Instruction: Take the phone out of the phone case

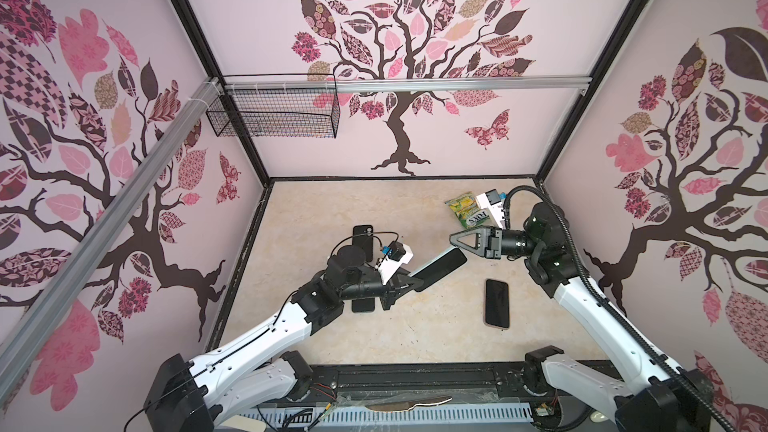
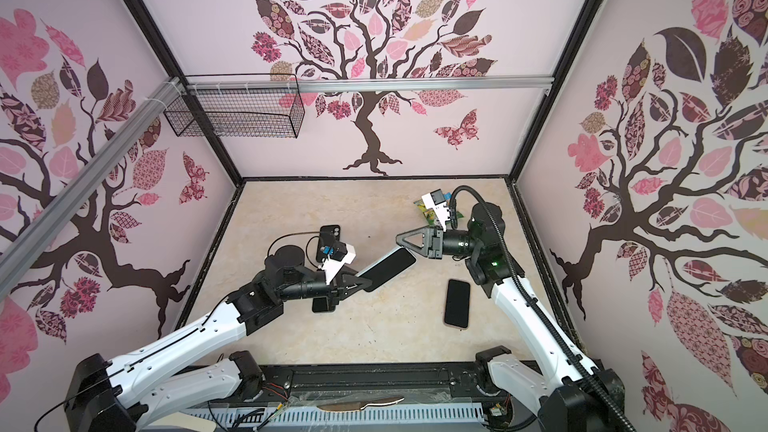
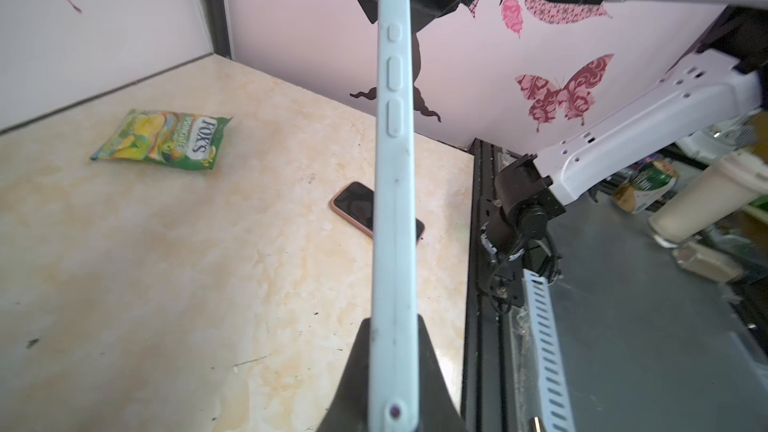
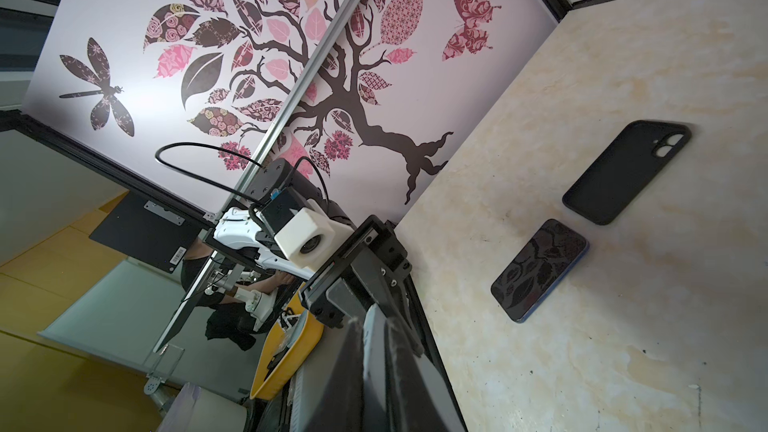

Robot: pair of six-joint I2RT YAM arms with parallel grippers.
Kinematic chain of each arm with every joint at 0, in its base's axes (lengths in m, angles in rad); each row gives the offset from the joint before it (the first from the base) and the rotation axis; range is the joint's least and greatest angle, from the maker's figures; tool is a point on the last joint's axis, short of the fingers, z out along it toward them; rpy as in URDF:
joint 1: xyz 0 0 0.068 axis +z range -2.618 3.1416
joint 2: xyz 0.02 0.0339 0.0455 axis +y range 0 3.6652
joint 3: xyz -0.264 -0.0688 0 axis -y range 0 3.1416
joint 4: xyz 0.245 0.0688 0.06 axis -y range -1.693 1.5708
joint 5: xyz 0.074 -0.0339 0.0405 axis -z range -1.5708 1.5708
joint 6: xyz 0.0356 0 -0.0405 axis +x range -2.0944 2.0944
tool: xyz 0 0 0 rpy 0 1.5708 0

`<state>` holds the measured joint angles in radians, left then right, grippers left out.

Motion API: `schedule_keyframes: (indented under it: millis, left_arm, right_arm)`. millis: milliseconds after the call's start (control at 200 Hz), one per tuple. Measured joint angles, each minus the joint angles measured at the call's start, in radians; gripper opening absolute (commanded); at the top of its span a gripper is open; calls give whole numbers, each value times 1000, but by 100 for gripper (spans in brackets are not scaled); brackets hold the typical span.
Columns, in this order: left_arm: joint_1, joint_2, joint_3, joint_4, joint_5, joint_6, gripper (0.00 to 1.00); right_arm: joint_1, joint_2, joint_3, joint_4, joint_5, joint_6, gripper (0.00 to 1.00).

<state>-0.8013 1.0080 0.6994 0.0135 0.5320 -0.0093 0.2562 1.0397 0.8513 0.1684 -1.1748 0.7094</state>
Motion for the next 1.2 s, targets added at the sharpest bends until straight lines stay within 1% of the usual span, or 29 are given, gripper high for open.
schedule_keyframes:
  millis: [195,385,495,630,675,775,875,945,1065,1135,1195]
  left_arm:
    - [7,-14,7,-32,-40,200,0]
    - [12,-14,102,-115,-46,387,0]
    - [12,-14,140,-154,-56,473,0]
    - [13,-14,148,-175,-77,537,0]
    - [13,-14,148,-181,-83,549,0]
    - [13,-17,148,-193,-93,564,0]
    - [18,-27,148,-199,-95,556,0]
    - [29,-39,145,-188,-88,527,0]
    - [55,-85,102,-132,-61,443,0]
    - [67,-107,70,-106,-40,397,0]
    - [71,-116,46,-91,-22,364,0]
  right_arm:
    - [4,0,0,-37,-4,10,12]
    - [4,1,0,-62,0,17,11]
    - [4,1,0,-65,0,24,11]
    - [5,2,0,-77,0,26,11]
    - [5,2,0,-80,0,26,11]
    - [5,-1,1,-95,20,16,19]
    - [5,-6,19,-160,83,-32,28]
    - [5,-21,36,-204,148,-77,36]
    - [4,-93,41,-225,244,-130,40]
    - [5,-140,40,-190,254,-144,44]
    - [4,-173,37,-131,236,-143,48]
